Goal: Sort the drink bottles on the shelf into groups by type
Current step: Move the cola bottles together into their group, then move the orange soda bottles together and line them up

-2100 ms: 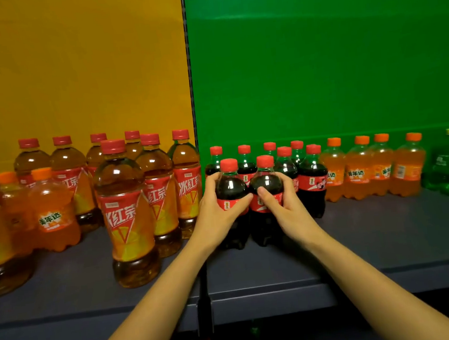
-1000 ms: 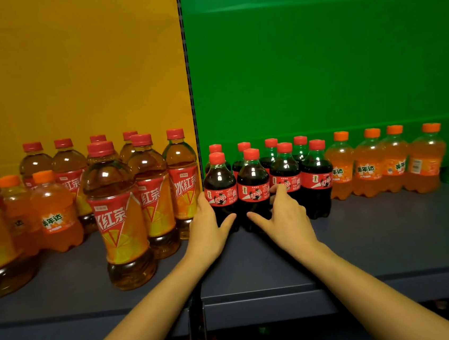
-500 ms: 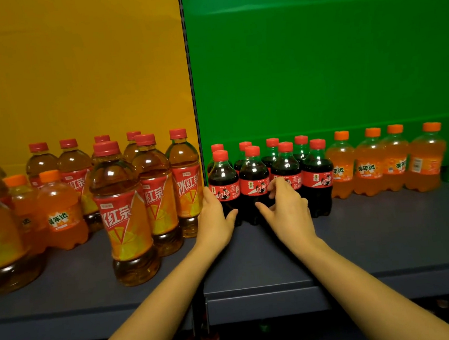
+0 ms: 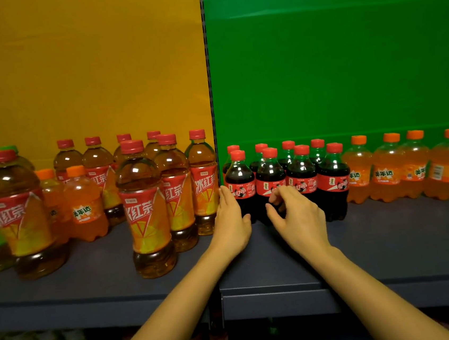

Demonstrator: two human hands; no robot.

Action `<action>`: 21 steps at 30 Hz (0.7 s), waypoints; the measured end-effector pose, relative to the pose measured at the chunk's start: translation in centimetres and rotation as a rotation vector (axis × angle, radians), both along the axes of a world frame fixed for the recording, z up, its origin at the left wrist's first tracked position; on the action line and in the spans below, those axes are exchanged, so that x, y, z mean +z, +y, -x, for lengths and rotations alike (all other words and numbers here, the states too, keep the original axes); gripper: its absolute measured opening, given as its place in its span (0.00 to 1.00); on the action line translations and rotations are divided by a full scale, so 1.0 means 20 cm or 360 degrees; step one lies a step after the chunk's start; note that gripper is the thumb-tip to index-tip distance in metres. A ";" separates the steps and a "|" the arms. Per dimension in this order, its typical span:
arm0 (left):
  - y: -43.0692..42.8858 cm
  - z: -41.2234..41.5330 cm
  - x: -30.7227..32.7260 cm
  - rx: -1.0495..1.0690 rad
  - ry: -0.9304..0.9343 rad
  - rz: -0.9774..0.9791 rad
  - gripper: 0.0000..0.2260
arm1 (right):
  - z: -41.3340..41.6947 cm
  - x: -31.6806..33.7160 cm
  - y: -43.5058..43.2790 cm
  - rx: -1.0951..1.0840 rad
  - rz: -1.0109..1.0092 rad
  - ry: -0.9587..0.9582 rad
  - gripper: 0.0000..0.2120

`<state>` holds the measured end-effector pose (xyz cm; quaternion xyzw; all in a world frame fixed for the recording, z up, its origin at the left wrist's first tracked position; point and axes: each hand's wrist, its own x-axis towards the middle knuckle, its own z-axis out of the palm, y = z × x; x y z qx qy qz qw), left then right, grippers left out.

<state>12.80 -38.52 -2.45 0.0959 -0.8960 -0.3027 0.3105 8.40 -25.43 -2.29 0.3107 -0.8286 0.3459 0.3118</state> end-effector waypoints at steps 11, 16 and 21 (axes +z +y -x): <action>-0.18 -0.73 0.06 -0.0179 0.0182 -0.0072 0.04 | -0.40 0.06 -0.14 0.0657 0.0052 -0.0386 0.02; -0.46 -0.99 0.09 0.0020 0.0222 -0.0147 0.05 | -0.66 0.13 -0.38 0.1017 0.0036 -0.0474 0.04; -0.81 -1.06 0.07 0.0169 0.0224 -0.0197 0.05 | -0.85 0.12 -0.73 0.1139 0.0068 -0.0512 0.07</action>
